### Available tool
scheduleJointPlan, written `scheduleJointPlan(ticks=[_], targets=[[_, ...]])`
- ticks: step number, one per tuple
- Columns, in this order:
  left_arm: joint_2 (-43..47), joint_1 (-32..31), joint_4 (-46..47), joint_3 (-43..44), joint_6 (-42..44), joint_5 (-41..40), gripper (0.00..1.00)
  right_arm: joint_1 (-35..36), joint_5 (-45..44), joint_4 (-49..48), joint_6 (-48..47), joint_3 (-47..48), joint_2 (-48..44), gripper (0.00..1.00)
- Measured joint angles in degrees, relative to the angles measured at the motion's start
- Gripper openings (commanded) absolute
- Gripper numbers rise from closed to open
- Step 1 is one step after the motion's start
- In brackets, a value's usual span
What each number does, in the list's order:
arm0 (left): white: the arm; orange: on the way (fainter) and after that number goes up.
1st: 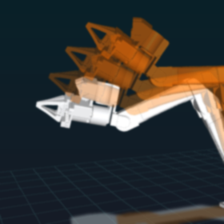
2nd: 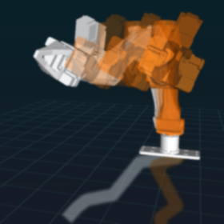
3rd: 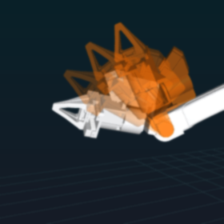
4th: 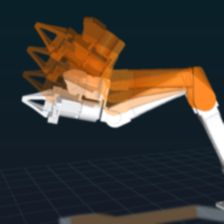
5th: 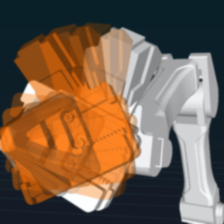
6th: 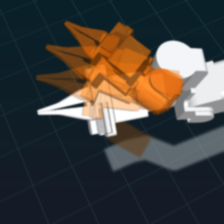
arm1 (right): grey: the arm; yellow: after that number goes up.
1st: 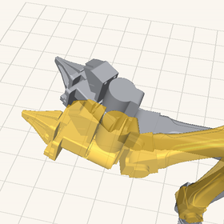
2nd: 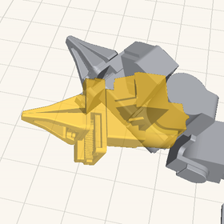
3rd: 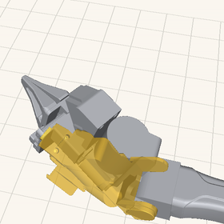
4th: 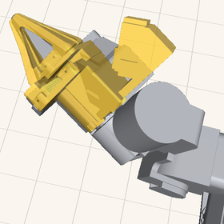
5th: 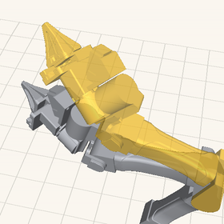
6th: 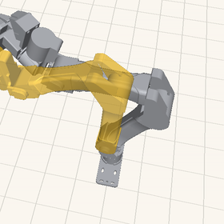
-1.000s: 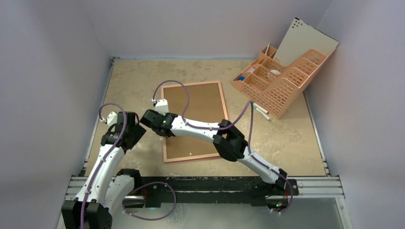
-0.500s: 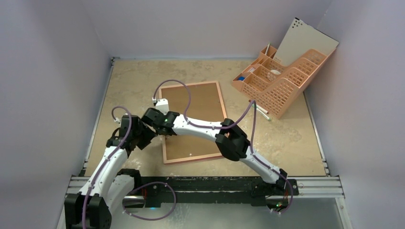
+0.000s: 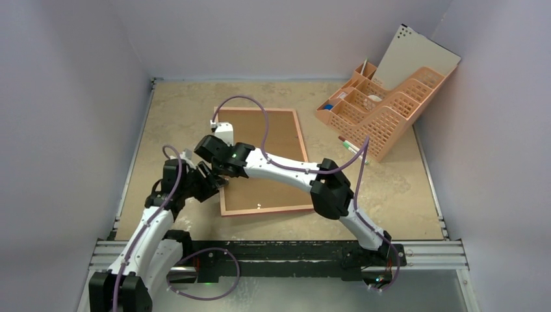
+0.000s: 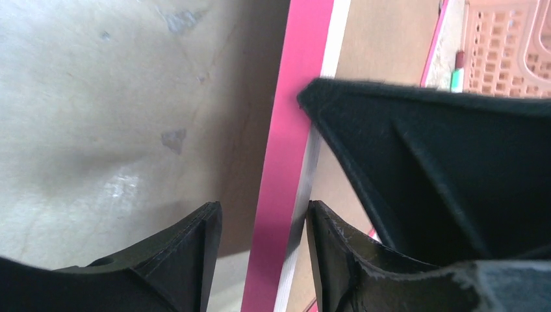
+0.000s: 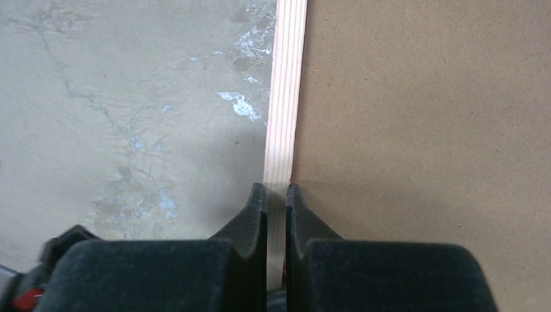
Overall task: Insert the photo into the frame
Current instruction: Turn over the photo frame at the center of the board.
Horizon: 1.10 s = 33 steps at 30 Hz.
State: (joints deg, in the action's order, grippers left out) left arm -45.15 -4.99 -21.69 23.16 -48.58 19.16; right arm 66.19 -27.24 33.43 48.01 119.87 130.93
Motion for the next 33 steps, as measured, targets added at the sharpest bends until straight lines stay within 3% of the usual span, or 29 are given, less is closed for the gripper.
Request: scheduleJointPlan(ticks=[9, 13, 22, 25, 28, 31, 33], targets=[[2.2, 0.0, 5.0, -3.8, -2.9, 10.2, 0.49, -0.6, 1.4, -2.3, 0.9, -3.0, -3.1, 0.0], [3.6, 0.0, 7.8, -3.8, -3.3, 13.3, 0.36, -1.4, 2.4, -4.1, 1.5, -4.8, -5.0, 0.0], [5.8, 0.0, 8.1, -3.3, -1.6, 15.2, 0.16, -3.0, 5.4, -6.5, 2.2, -9.0, -9.4, 0.0], [6.7, 0.0, 5.8, -1.4, -0.1, 15.4, 0.03, -3.6, 6.5, -7.5, 2.3, -10.0, -11.0, 0.28], [6.3, 0.0, 3.1, 1.9, 1.7, 15.1, 0.0, -4.1, 7.0, -8.5, 2.1, -10.2, -12.2, 0.48], [4.5, 0.0, -1.4, 6.4, 4.4, 14.6, 0.0, -4.8, 6.9, -10.3, 1.6, -10.7, -14.3, 0.61], [2.5, 0.0, -4.7, 10.1, 6.8, 13.7, 0.0, -5.6, 6.6, -11.0, 1.3, -12.1, -17.1, 0.64]])
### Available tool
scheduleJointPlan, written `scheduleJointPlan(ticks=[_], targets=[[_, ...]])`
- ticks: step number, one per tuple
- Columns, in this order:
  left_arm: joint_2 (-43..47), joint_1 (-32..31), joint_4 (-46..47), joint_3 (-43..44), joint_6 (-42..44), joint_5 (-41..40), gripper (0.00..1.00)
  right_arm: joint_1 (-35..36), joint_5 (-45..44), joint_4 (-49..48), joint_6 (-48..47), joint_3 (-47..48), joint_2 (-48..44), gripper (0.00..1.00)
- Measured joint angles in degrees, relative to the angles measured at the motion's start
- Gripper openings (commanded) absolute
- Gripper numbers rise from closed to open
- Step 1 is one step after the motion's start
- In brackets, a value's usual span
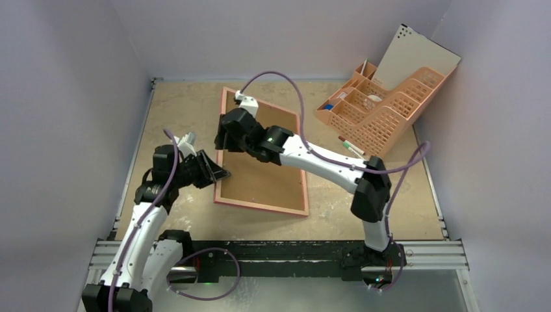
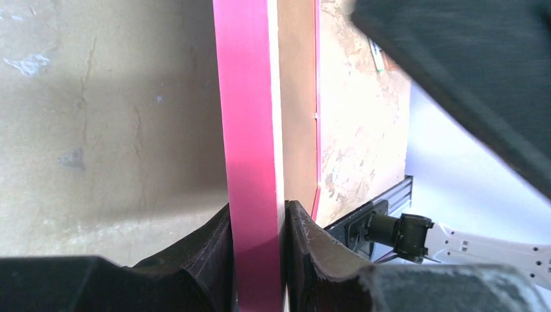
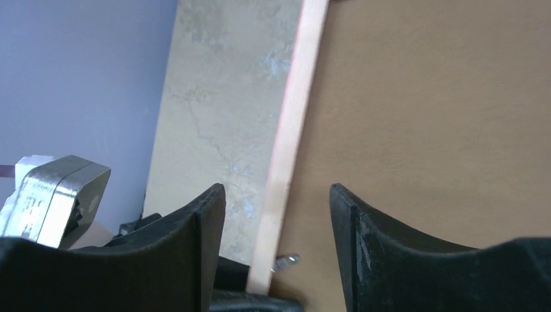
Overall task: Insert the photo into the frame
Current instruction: Turn over the photo frame at the center of the board.
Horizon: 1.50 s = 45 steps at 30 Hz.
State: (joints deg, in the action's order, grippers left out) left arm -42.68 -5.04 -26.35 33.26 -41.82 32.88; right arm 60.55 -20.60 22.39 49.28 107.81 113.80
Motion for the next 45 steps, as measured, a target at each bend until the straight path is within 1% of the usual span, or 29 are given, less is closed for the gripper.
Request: scheduleJointPlan(ticks=[3, 8, 12, 16, 19, 23, 26, 29, 33, 36, 40, 45], targets=[[-2.6, 0.0, -4.3, 4.9, 3.2, -1.2, 0.0, -1.6, -0.9, -1.6, -0.3, -4.4, -6.0, 0.66], [-7.6, -0.2, -10.8, 13.7, 8.1, -3.0, 0.0, -5.7, -1.6, -5.5, -0.5, -13.2, -18.1, 0.66], [-12.9, -0.3, -15.1, 21.8, 12.6, -4.5, 0.0, -8.6, -2.0, -7.4, -0.5, -17.3, -23.1, 0.66], [-18.3, -0.3, -18.3, 30.4, 16.0, -6.0, 0.0, -10.8, -1.9, -9.0, -0.5, -21.4, -26.1, 0.66], [-23.6, -0.3, -19.4, 38.6, 17.4, -5.5, 0.0, -11.9, -0.6, -9.5, -0.4, -23.1, -26.1, 0.66], [-28.0, -0.3, -19.3, 45.8, 19.2, -5.7, 0.0, -13.0, 1.1, -9.5, -0.4, -24.6, -25.6, 0.66], [-29.2, -0.5, -19.3, 47.7, 20.6, -5.6, 0.0, -13.8, 2.5, -9.7, -0.4, -24.9, -25.6, 0.68], [-29.7, -1.6, -19.3, 47.9, 22.0, -6.0, 0.0, -14.4, 3.8, -10.6, -0.4, -24.9, -25.6, 0.74], [-29.8, -5.2, -19.4, 47.8, 23.4, -8.2, 0.0, -15.1, 5.1, -11.5, -0.4, -24.9, -25.2, 0.79], [-29.7, -6.8, -19.4, 47.6, 24.1, -10.1, 0.0, -15.6, 5.6, -11.9, -0.4, -24.8, -24.5, 0.8], [-29.2, -8.3, -19.4, 47.6, 24.5, -12.2, 0.0, -16.0, 6.7, -12.0, -0.4, -22.1, -22.4, 0.83], [-28.5, -11.8, -19.3, 47.9, 25.0, -15.8, 0.0, -16.3, 6.7, -12.8, -0.1, -18.0, -20.4, 0.86]])
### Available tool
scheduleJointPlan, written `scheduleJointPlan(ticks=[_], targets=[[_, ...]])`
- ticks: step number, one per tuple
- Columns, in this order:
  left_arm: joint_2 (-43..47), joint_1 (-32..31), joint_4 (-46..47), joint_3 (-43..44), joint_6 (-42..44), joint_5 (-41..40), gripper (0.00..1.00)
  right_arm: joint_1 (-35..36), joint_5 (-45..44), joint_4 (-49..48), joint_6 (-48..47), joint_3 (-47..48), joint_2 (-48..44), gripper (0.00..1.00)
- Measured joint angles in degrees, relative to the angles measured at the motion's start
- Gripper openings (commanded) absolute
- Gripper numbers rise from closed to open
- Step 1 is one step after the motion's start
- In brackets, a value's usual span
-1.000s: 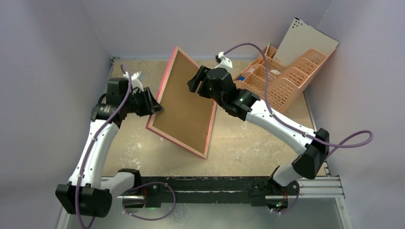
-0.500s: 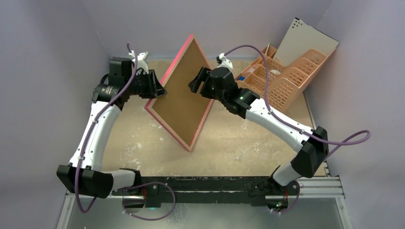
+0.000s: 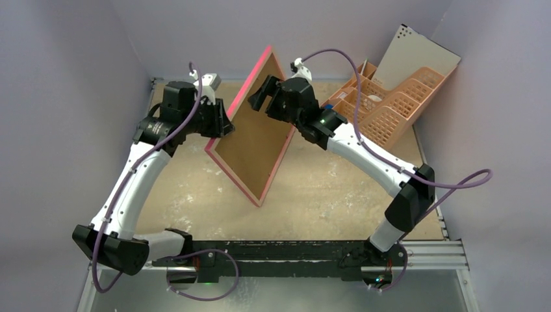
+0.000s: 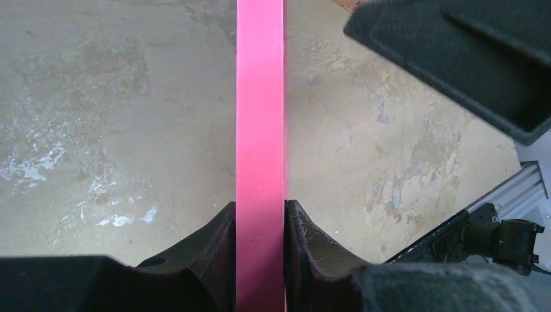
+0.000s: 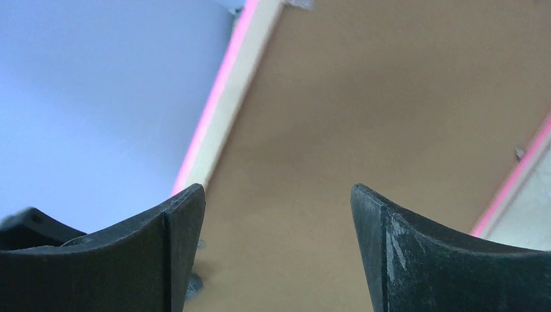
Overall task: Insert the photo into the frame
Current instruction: Turn over the photo frame at the center of the board.
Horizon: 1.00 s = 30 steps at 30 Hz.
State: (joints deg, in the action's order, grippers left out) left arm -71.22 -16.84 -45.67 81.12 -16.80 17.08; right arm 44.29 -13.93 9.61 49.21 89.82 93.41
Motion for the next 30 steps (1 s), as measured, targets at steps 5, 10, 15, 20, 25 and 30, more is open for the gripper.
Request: scheduleJointPlan(ticks=[5, 10, 15, 20, 25, 30], targets=[[-0.3, -2.9, -0.7, 1.3, 0.2, -2.9, 0.0, 0.0, -1.2, 1.1, -0.3, 9.9, 4.9, 0.87], [-1.4, -5.3, -1.6, 3.1, 1.0, -4.4, 0.05, 0.0, -3.5, 3.3, -1.4, 16.1, 8.7, 0.86], [-2.3, -6.5, -1.6, 4.3, 3.4, -3.4, 0.15, 0.0, -6.4, 6.6, -2.0, 17.9, 11.8, 0.84], [-2.4, -6.4, -1.6, 4.3, 5.1, -2.2, 0.36, 0.0, -8.3, 8.5, -2.2, 18.3, 13.4, 0.83], [-2.3, -6.5, -1.2, 4.2, 7.7, 1.8, 0.51, 0.0, -8.9, 9.2, -2.3, 18.2, 12.9, 0.79], [-1.5, -6.7, 0.9, 2.8, 9.1, 10.2, 0.64, -0.3, -8.9, 9.3, -2.1, 14.4, 8.8, 0.75]])
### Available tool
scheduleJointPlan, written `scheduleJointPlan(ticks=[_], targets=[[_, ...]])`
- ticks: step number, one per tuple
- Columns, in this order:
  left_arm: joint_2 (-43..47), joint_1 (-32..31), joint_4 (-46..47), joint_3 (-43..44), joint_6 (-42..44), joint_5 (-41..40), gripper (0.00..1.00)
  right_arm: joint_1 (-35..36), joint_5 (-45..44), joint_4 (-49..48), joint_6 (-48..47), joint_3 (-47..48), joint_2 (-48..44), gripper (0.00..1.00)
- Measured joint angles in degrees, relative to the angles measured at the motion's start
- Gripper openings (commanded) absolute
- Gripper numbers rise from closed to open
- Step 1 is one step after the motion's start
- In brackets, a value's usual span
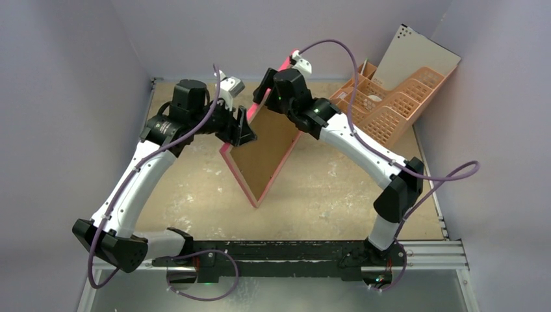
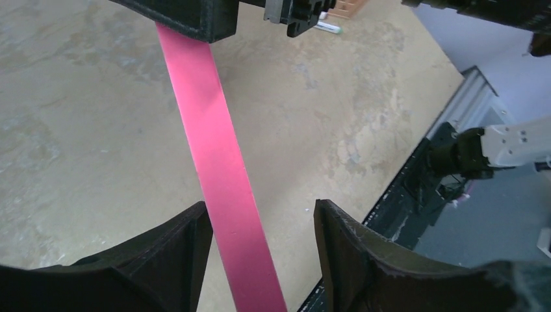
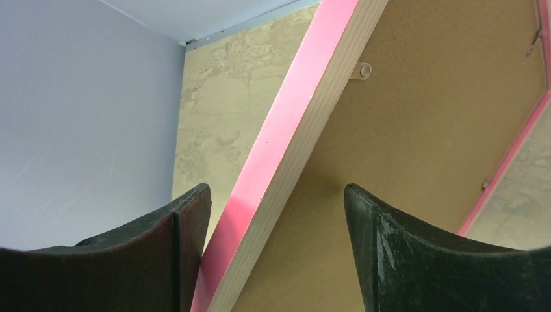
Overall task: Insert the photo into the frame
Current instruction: Turn over the photo frame at the center of the board.
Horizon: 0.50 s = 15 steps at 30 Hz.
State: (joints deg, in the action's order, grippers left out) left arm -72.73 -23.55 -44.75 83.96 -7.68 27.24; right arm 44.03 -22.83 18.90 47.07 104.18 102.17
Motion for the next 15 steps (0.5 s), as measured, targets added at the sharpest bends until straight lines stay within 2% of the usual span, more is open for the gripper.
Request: scheduleJointPlan(ticks=[5, 15], targets=[[0.2, -0.2, 3.3, -0.7, -0.5, 6.4, 0.71, -0.6, 0.4, 0.8, -0.1, -4.7, -5.3, 0.72], [3.0, -0.2, 17.9, -3.8, -10.8, 14.6, 0.73, -2.0, 3.3, 1.6, -0.1, -12.8, -13.8, 0.71]])
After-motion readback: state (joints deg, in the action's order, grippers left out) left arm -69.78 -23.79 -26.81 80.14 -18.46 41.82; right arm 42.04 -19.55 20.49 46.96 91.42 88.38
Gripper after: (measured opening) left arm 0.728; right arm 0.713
